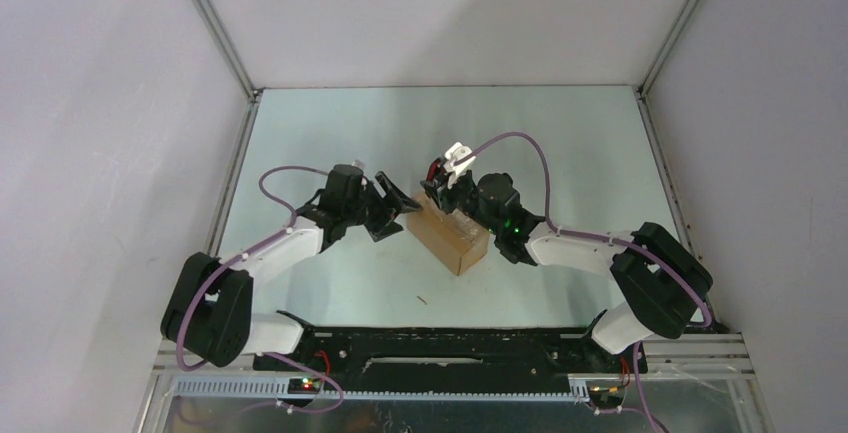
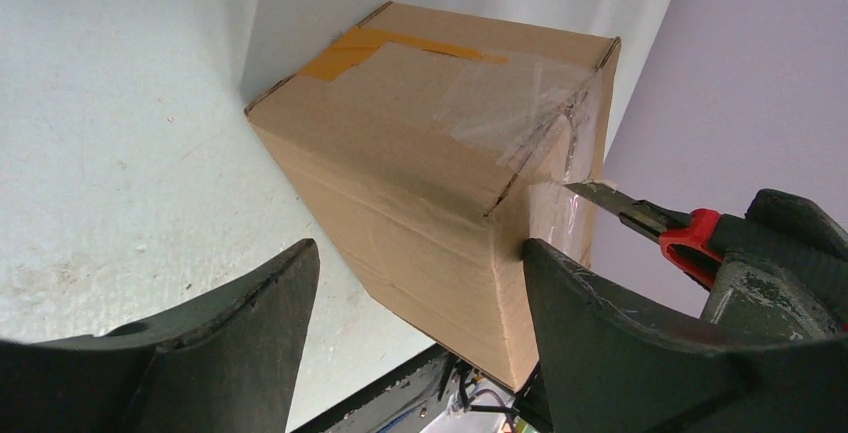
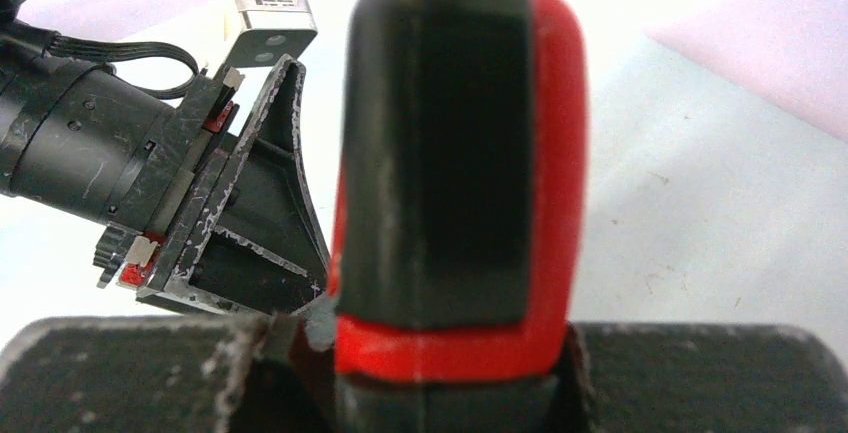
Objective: Unpack the express box
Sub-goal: Cut the express box at the center of the board.
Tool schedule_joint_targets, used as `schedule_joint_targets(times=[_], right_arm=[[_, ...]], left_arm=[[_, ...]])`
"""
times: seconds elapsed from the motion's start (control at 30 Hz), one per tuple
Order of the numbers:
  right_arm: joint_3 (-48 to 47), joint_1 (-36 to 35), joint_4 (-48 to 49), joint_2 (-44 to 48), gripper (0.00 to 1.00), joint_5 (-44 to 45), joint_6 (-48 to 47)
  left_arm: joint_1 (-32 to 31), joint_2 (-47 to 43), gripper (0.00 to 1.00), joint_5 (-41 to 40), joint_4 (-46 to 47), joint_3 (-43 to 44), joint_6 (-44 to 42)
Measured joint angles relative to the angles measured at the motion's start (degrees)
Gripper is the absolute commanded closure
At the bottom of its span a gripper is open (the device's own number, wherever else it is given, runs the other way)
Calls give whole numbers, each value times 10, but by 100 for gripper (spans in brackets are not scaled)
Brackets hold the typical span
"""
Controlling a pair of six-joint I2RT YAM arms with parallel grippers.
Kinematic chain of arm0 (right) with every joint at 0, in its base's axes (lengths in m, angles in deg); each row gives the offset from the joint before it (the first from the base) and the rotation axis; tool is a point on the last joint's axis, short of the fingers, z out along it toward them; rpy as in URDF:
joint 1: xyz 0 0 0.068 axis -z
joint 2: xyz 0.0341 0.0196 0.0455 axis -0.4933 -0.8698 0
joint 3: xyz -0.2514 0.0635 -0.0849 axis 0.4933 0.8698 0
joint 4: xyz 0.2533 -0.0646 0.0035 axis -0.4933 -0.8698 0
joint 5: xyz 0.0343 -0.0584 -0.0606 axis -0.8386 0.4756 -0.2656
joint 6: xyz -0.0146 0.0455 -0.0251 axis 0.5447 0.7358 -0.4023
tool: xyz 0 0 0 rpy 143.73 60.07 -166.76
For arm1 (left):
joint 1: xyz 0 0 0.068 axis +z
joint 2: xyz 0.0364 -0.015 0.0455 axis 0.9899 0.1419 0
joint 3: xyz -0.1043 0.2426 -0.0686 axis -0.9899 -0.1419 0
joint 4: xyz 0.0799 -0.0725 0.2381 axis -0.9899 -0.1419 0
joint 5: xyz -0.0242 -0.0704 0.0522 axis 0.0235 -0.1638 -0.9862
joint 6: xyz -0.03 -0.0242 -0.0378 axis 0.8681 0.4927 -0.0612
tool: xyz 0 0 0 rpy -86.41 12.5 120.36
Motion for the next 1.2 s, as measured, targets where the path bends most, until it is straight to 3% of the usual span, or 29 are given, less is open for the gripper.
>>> schedule_joint_targets(times=[0.97,1.2], right_arm=[[-1,-3,-5,-3,100,33,14],[4,-19,-47,17,100,60,35]], left_arm=[[0,0,26,-8,-1,0,26],[-7,-1,20,-29,-5,0,56]])
